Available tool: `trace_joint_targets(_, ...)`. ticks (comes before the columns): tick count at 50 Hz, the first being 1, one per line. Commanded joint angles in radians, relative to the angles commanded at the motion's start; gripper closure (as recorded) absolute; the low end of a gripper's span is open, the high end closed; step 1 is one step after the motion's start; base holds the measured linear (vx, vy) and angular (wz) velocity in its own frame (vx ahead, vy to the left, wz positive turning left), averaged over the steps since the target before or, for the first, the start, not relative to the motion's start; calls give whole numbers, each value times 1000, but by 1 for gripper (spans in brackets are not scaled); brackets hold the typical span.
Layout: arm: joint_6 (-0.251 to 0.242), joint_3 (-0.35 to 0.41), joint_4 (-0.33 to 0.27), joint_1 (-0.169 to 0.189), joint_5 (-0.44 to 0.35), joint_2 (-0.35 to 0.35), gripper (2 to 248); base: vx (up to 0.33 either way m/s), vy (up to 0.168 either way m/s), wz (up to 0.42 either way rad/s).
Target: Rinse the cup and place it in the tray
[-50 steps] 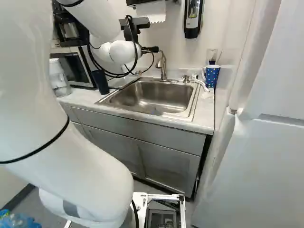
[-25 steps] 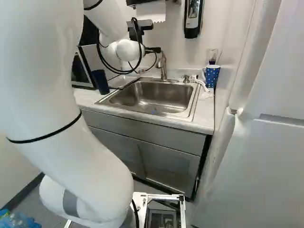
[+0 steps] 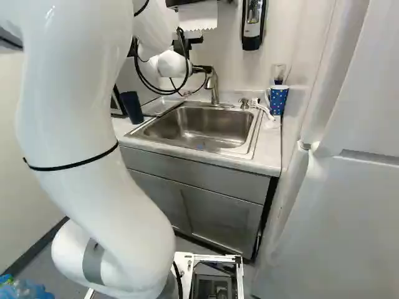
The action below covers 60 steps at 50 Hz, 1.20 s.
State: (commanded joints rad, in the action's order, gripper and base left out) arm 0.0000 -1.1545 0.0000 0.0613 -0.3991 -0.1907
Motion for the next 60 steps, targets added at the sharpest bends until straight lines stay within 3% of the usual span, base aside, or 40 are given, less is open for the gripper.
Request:
trace_joint_targets(29, 0, -96, 0, 13, 32, -85, 3, 0, 0, 0)
trace_joint_targets(60, 0, -105, 0, 12, 22, -94, 3, 0, 0, 0)
